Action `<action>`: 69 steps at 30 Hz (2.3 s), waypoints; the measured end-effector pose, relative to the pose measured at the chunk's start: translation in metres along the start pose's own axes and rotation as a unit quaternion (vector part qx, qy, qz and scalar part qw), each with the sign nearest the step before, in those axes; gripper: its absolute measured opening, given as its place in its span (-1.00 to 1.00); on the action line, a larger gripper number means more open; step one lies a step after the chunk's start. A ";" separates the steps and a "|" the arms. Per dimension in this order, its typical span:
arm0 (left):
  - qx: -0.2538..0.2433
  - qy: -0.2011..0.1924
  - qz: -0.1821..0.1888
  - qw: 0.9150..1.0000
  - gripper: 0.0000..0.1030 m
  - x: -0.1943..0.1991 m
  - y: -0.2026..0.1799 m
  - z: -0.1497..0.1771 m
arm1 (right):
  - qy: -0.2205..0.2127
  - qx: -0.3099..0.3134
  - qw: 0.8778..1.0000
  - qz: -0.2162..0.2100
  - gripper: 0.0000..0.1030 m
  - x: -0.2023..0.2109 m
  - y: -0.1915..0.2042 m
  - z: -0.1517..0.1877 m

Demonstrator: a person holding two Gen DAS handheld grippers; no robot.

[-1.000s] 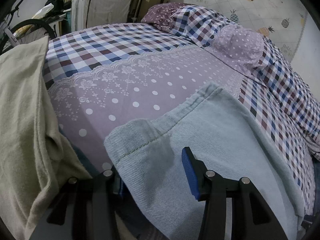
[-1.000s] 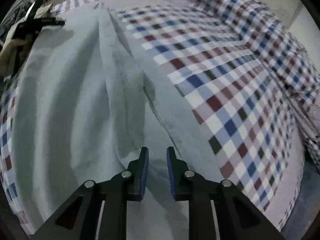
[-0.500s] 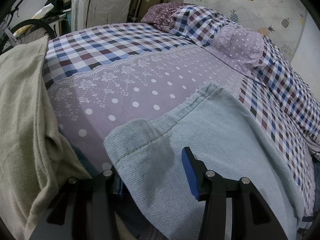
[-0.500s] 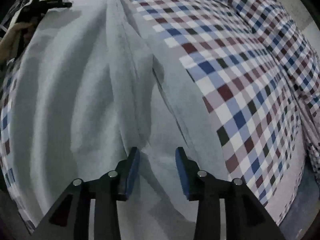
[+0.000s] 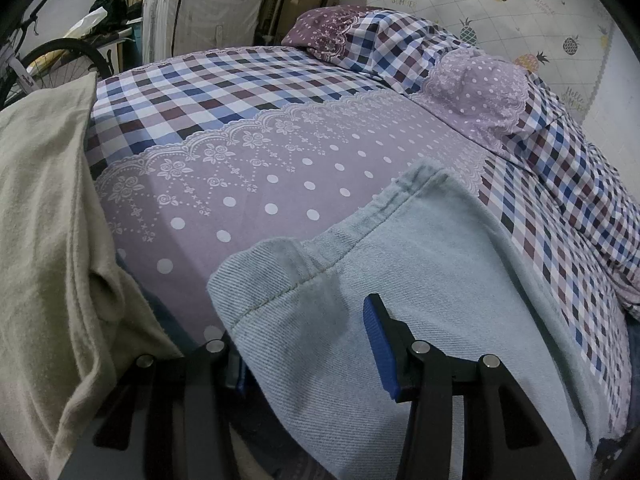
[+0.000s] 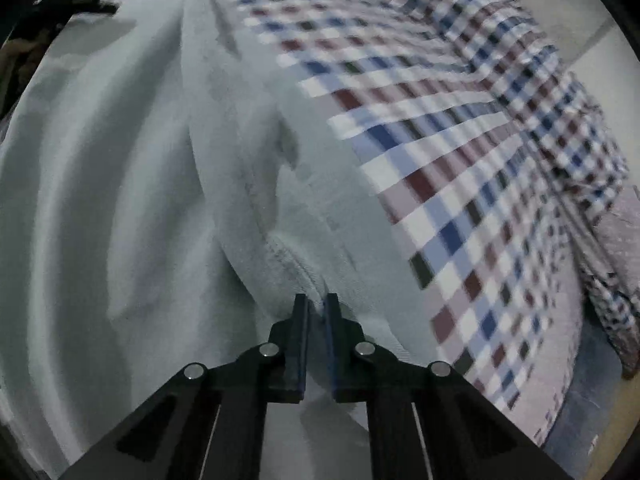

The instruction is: Fold clothes

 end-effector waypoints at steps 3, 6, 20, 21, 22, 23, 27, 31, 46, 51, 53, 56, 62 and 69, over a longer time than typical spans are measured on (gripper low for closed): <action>0.002 0.000 0.001 1.000 0.00 0.000 0.000 0.001 | -0.057 -0.075 0.995 0.022 -0.90 0.046 -0.013 0.004; 0.003 0.000 0.001 1.000 0.00 0.000 0.000 0.001 | -0.025 -0.113 0.993 0.033 -0.89 0.031 -0.033 -0.017; 0.012 0.003 0.008 1.000 0.00 0.000 0.000 -0.001 | 0.007 -0.199 0.979 0.053 0.37 0.022 -0.060 -0.081; 0.014 0.003 0.009 1.000 0.00 0.001 0.000 -0.001 | -0.013 -0.211 0.976 0.052 0.38 0.031 -0.061 -0.080; 0.016 0.005 0.011 1.000 0.00 0.001 0.001 -0.001 | -0.027 -0.225 0.973 0.050 0.39 0.038 -0.060 -0.076; 0.019 0.007 0.014 1.000 0.00 0.002 0.002 -0.002 | -0.039 -0.239 0.969 0.050 0.39 0.040 -0.061 -0.074; 0.039 0.025 0.032 0.998 0.00 0.004 0.007 -0.006 | -0.081 -0.272 0.959 0.025 0.39 0.063 -0.033 -0.045; 0.065 0.040 0.044 0.996 0.00 0.014 0.012 -0.008 | -0.118 -0.309 0.943 0.018 0.39 0.089 -0.013 -0.005; 0.085 0.097 0.100 0.987 0.29 0.067 0.010 0.020 | -0.213 -0.647 0.732 0.028 0.50 0.144 0.012 0.252; 0.072 0.134 0.110 0.982 0.29 0.067 0.000 0.037 | -0.229 -0.687 0.687 0.051 0.50 0.149 0.024 0.304; 0.068 0.149 0.114 0.980 0.31 0.063 -0.005 0.044 | -0.228 -0.695 0.678 0.066 0.50 0.152 0.024 0.321; 0.064 0.145 0.097 0.983 0.40 0.054 -0.012 0.044 | -0.221 -0.696 0.678 0.085 0.51 0.156 0.009 0.340; 0.046 0.111 0.060 0.991 0.60 0.049 -0.028 0.043 | -0.171 -0.624 0.752 0.126 0.51 0.158 -0.076 0.336; -0.001 0.062 -0.016 0.998 0.60 0.033 -0.043 0.040 | -0.062 -0.558 0.824 0.077 0.51 0.098 -0.217 0.325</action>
Point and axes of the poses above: each gripper's, at about its wrist camera, not at the fingertips, and x roughly against the way its jaws point, y to its left, z to its underside, the point moved 1 cm from there along -x, roughly the way its jaws point, and after that the axes turned 1 degree about y, right-handed, at the moved point
